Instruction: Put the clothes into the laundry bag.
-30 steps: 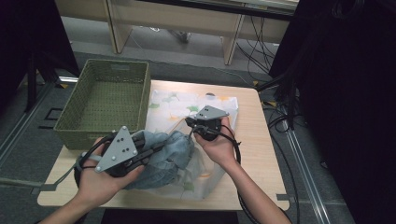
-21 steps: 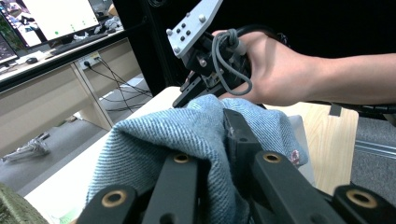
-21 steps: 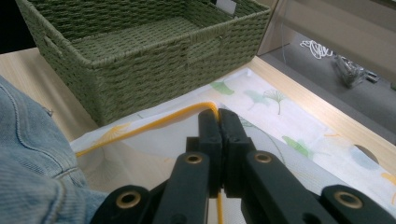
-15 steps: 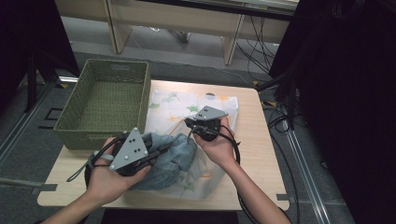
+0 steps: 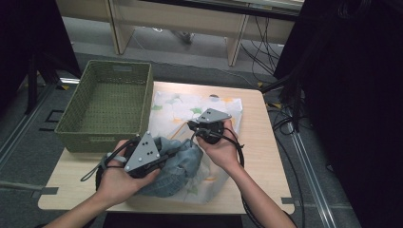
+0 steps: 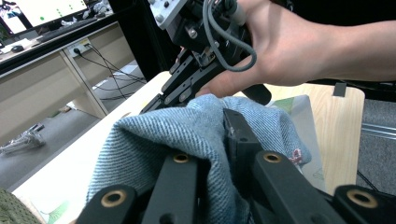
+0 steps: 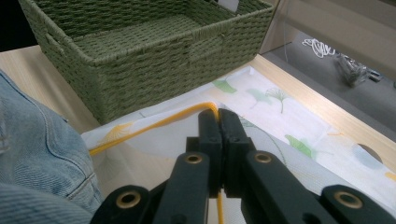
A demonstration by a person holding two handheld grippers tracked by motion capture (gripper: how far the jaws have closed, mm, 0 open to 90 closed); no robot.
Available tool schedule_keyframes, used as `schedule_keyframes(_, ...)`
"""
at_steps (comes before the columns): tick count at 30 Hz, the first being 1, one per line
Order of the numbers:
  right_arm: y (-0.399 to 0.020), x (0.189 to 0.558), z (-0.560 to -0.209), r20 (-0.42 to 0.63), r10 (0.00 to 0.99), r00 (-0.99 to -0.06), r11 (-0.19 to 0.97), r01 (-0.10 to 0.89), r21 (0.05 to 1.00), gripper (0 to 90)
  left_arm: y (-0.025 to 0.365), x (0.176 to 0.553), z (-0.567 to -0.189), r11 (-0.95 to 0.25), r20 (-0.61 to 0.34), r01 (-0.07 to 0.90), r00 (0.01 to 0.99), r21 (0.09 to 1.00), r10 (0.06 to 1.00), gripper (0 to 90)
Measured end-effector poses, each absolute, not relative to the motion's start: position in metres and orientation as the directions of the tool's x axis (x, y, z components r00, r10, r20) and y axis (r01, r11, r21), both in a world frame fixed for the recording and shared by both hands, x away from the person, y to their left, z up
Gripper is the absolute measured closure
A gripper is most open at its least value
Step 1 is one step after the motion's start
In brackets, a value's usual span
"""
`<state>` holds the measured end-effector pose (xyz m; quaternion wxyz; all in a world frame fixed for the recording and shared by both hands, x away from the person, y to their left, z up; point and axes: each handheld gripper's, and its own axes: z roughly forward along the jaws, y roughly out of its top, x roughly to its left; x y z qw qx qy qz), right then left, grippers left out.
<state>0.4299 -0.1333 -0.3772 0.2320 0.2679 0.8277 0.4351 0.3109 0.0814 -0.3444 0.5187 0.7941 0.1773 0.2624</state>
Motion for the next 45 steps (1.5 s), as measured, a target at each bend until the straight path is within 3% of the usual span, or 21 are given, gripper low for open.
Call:
schedule_keyframes(23, -0.132, 0.429, -0.378, -0.156, 0.638, -0.754, 0.486, 0.238, 0.841, 90.0, 0.057, 0.332, -0.379, -0.469, 0.209, 0.077, 0.824, 0.88, 0.527, 82.3)
schedule_keyframes(28, -0.132, 0.429, -0.378, -0.155, 0.638, -0.755, 0.485, 0.238, 0.841, 90.0, 0.053, 0.346, -0.387, -0.508, 0.258, 0.045, 0.821, 0.86, 0.51, 82.3)
schedule_keyframes(33, -0.131, 0.428, -0.379, -0.15, 0.643, -0.751, 0.484, 0.246, 0.84, 90.0, 0.049, 0.359, -0.402, -0.518, 0.215, 0.113, 0.82, 0.848, 0.53, 82.1)
schedule_keyframes(45, -0.13, 0.428, -0.38, -0.155, 0.634, -0.758, 0.489, 0.237, 0.839, 90.0, 0.035, 0.381, -0.426, -0.562, 0.2, 0.164, 0.825, 0.811, 0.529, 81.9)
